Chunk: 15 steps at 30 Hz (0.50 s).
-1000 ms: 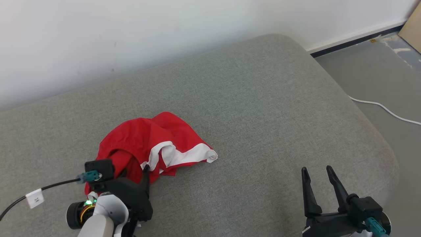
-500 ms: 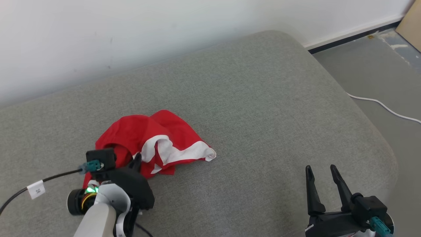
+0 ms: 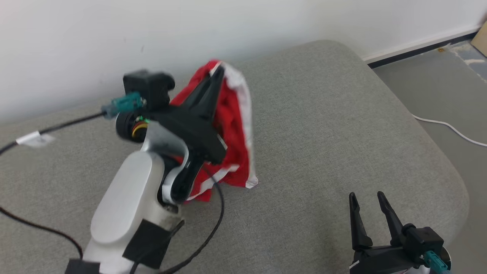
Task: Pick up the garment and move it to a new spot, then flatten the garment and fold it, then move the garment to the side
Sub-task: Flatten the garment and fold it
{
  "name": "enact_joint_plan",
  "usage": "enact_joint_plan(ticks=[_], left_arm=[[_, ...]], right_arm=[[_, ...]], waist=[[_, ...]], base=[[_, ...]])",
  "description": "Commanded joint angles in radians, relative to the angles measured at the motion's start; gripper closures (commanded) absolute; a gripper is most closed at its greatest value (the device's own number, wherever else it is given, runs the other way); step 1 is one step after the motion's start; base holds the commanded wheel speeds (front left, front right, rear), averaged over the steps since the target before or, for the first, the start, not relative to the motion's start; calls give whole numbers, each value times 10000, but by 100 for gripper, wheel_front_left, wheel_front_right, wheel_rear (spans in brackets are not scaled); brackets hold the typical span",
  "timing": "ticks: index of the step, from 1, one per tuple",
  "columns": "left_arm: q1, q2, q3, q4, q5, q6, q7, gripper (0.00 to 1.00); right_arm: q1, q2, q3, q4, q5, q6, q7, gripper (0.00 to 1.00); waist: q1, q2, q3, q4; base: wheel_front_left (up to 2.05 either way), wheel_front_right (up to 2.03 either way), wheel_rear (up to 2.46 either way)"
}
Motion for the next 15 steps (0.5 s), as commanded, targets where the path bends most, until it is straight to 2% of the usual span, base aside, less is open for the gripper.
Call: enact_joint_plan(ticks=[1,4,6,9,12,15], left_arm=[[-208,-30,-76,-78,-323,-42,-90,100],[-906,-55,-798,-516,-1777,-14,-580,100],[-1228,-29,-1152,-857,-2857,125,-1084,100],[-1345,-28,-1445,-1202,-3879,393,-1806,100],[-859,21,-1576,-1333,-4050,634,-2080,100],[136,426,-1546,-1472,-4046,935,-2114,100]], right_arm=[[-40,20,39,22,66,-22,-16,0],[-36,15,65,50,113,-22,-18,0],[24,17,24,46,109,-22,-16,0],[138,23,-71,5,54,-22,-16,0],[216,20,-154,-48,-8,-22,-18,0],[286,20,-211,-100,-67,-22,-16,0]], waist=[[0,-1,2,-27],[0,-1,-31,-103],[0,-1,-61,-90],[0,-1,-73,67],[0,-1,-34,417],[0,-1,30,855]], base=[[0,0,0],[0,0,0],[0,0,0],[0,0,0],[0,0,0],[0,0,0]])
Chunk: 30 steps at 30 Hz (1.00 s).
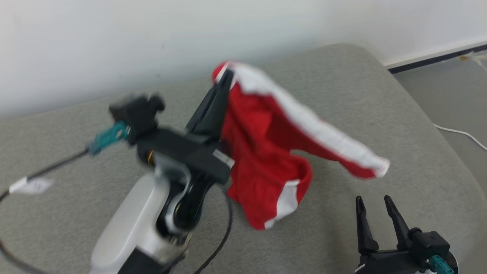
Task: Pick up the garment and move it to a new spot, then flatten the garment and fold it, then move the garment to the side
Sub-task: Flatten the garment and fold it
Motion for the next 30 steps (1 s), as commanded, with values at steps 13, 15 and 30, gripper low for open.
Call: enact_joint_plan(ticks=[13,15,30], left_arm=[[5409,1758,792,-623,-571,1309,-505,100],[5543,1694,820,-471,-591,1351,-614,100],[5348,1669,965,761,-209,1517,-1364,0]], right_arm=[[-129,14,131,-141,-270,-22,-16,0],[-194,18,174,-167,-290,-22,-16,0],[-374,18,-82,-203,-349,-22,-16,0]], waist=[[1,0,363,1845],[1,0,425,1896],[1,0,486,1856]], base=[[0,0,0],[0,0,0],[0,0,0]])
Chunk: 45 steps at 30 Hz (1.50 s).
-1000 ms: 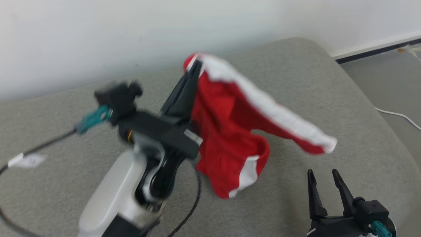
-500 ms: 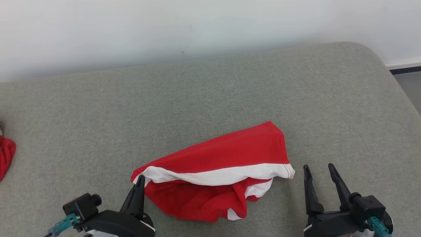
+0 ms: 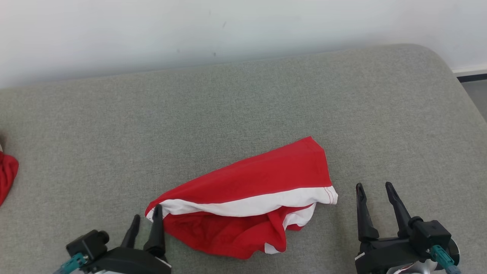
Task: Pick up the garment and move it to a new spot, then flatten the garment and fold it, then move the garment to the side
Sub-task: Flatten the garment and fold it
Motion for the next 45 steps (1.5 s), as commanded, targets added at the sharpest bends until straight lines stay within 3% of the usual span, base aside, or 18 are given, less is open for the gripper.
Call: enact_joint_plan(ticks=[1,8,12,14,20,27,33,40,45], left_arm=[[95,132,73,51,88,92,-103,0],[420,756,243,-234,1155,535,-722,0],[504,1109,206,-598,2918,859,-966,0],[579,970,509,-1048,3935,905,-986,0],[1556,278,1031,-1474,5992,376,-979,0],[2202,-534,1749,-891,6689,-405,-981,0],[2424,-897,2476,-1096,7582,-566,-982,0],[2877,-1383,3239,-1622,8300,-1165,-983,0],[3083,-1553,3524,-1669,8659,-1343,-983,0]], right_arm=[[32,18,-24,5,-35,-22,-16,0],[178,18,-205,71,-80,-22,-16,0],[291,18,-306,89,-80,-22,-16,0],[337,18,-330,90,-48,-22,-16,0],[442,17,-241,168,8,-22,-16,0],[569,17,-161,278,-107,-22,-16,0],[673,17,-170,286,-158,-22,-16,0],[897,17,-244,192,-240,-22,-16,0],[1005,17,-229,123,-300,-22,-16,0]], waist=[[-1,0,-62,-13],[-1,0,-313,78],[-1,0,-510,197],[-1,0,-587,260],[-1,0,-804,384],[-1,0,-919,543],[-1,0,-999,590],[-1,0,-1115,630],[-1,0,-1222,619]], base=[[0,0,0],[0,0,0],[0,0,0],[0,0,0],[0,0,0],[0,0,0],[0,0,0],[0,0,0],[0,0,0]])
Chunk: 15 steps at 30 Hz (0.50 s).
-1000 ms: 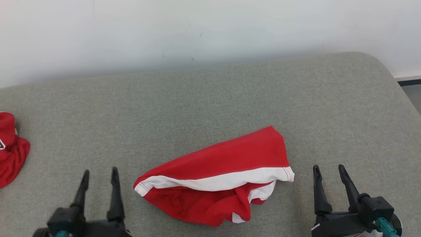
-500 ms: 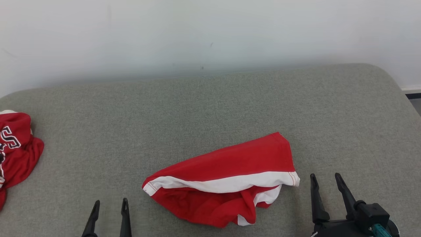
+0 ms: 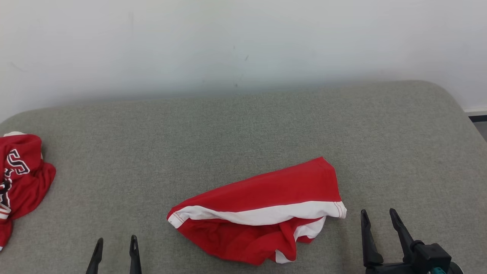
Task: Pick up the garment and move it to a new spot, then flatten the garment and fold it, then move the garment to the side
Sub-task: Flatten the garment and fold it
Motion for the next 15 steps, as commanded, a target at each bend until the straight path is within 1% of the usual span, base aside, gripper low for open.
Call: enact_joint_plan(ticks=[1,6,15], left_arm=[[208,-42,77,-15,123,-39,-32,0],[378,-138,376,137,310,-279,-32,0],[434,-291,760,312,473,-504,-33,0]], right_arm=[[95,17,20,-43,-56,-22,-16,0],[250,15,144,-152,-100,-22,-16,0],[399,15,309,-288,-129,-22,-16,0]], waist=[[1,0,-37,-10],[1,0,-163,-32],[1,0,-232,-124]], base=[[0,0,0],[0,0,0],[0,0,0]])
